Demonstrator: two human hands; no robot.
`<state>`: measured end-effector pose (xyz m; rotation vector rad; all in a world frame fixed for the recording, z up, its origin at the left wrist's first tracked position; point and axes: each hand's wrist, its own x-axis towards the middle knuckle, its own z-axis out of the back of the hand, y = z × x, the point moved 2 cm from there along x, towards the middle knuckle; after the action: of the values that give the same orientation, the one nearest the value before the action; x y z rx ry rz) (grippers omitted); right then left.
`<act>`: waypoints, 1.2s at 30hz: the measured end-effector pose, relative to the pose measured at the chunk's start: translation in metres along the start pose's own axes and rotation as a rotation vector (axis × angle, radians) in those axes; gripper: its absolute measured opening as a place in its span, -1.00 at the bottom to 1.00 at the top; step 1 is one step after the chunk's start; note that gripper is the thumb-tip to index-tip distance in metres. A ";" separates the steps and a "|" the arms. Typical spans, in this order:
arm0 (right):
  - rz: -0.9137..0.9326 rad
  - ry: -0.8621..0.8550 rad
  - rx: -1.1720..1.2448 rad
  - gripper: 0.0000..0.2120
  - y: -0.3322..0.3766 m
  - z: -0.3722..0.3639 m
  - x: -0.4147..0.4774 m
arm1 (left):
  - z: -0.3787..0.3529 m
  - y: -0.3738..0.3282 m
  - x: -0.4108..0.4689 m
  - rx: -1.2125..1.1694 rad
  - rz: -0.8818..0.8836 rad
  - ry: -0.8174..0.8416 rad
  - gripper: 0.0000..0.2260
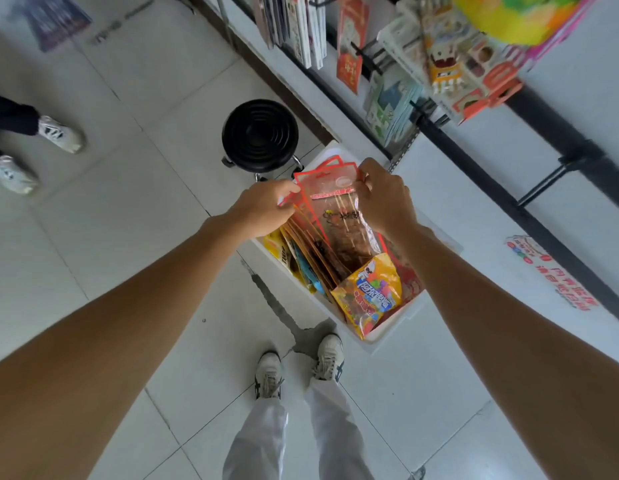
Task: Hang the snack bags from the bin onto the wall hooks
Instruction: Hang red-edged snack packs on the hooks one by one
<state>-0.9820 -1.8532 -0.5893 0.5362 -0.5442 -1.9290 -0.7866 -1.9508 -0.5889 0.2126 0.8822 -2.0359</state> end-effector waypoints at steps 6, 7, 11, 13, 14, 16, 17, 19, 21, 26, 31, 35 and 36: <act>-0.062 -0.087 0.131 -0.97 0.020 0.051 -0.009 | 0.033 -0.032 -0.020 -0.004 -0.033 0.009 -0.60; -0.056 -0.098 0.148 -0.97 0.024 0.060 -0.011 | 0.039 -0.038 -0.024 -0.001 -0.043 0.012 -0.60; -0.024 -0.149 0.179 -0.95 0.043 0.097 -0.020 | 0.065 -0.064 -0.042 -0.006 -0.068 0.020 -0.59; -0.006 -0.175 0.190 -0.96 0.056 0.117 -0.026 | 0.079 -0.076 -0.053 -0.004 -0.087 0.023 -0.59; -0.002 -0.182 0.197 -0.96 0.061 0.125 -0.028 | 0.084 -0.080 -0.055 -0.005 -0.090 0.028 -0.58; -0.010 -0.199 0.219 -0.93 0.072 0.142 -0.033 | 0.096 -0.089 -0.062 -0.008 -0.100 0.030 -0.57; -0.021 -0.206 0.235 -0.91 0.078 0.150 -0.037 | 0.102 -0.094 -0.067 -0.009 -0.105 0.030 -0.57; -0.031 -0.220 0.263 -0.88 0.090 0.167 -0.045 | 0.113 -0.103 -0.076 -0.017 -0.114 0.033 -0.55; -0.024 -0.218 0.276 -0.90 0.101 0.183 -0.054 | 0.124 -0.114 -0.085 -0.029 -0.131 0.033 -0.55; -0.141 -0.186 0.644 -0.84 0.128 0.219 -0.078 | 0.146 -0.148 -0.105 -0.182 -0.185 0.056 -0.54; -0.151 -0.242 0.792 -0.96 0.141 0.252 -0.106 | 0.162 -0.177 -0.122 -0.297 -0.259 -0.012 -0.71; -0.172 -0.308 0.809 -0.92 0.143 0.269 -0.129 | 0.168 -0.196 -0.137 -0.309 -0.310 0.049 -0.85; -0.177 -0.323 0.805 -0.90 0.144 0.272 -0.135 | 0.168 -0.201 -0.141 -0.275 -0.318 0.063 -0.83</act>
<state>-0.9867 -1.7477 -0.2702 0.7905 -1.5542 -1.9247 -0.8311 -1.8963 -0.3000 -0.0185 1.2906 -2.1739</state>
